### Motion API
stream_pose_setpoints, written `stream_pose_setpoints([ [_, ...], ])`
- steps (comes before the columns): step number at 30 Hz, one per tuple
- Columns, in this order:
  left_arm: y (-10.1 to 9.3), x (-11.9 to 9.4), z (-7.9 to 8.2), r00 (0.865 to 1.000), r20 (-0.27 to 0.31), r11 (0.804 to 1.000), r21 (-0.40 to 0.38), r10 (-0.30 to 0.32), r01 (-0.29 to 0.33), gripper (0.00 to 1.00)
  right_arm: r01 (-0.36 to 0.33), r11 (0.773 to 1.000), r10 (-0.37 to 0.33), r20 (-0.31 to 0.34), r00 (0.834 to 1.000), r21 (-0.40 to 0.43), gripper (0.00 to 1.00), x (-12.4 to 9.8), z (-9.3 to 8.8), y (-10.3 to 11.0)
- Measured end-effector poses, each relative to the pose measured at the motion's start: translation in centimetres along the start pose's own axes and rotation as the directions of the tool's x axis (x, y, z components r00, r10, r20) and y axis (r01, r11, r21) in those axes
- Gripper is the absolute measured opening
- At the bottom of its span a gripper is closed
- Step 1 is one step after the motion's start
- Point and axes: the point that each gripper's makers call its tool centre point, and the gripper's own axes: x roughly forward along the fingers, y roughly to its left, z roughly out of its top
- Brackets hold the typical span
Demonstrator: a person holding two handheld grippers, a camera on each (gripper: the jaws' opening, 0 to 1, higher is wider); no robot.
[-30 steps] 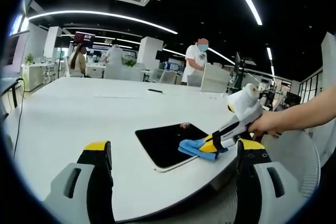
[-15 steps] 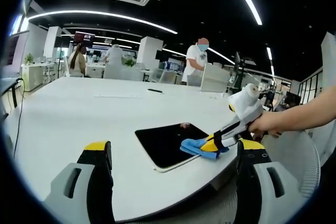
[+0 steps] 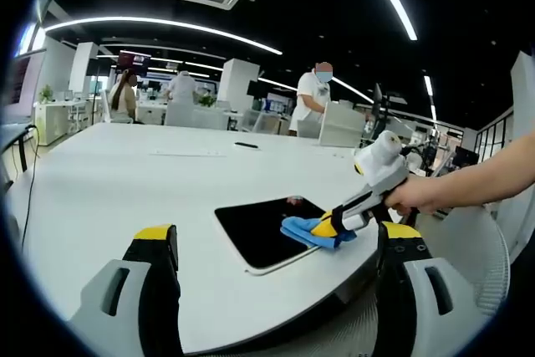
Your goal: Wipe the mirror surface with the cleaning cloth until all visible marks leave the cleaned area.
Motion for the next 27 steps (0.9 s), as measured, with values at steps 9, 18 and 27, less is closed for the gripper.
stream_pose_setpoints([
  [9,0.0,0.0,0.0,1.0,-0.001,1.0,0.0,-0.001,0.001,0.98,0.016,1.0,-0.016,-0.011,1.0,-0.013,0.01,1.3,1.4,-1.1],
  [18,0.0,0.0,-0.1,1.0,-0.005,1.0,-0.001,-0.001,0.001,0.98,0.037,0.999,-0.037,-0.013,0.999,0.002,0.01,2.7,3.0,-2.4],
  [27,0.1,0.1,-0.2,1.0,-0.008,1.0,-0.002,-0.002,0.002,0.98,0.05,0.999,-0.05,-0.026,0.998,0.0,0.01,3.8,4.0,-3.5],
])
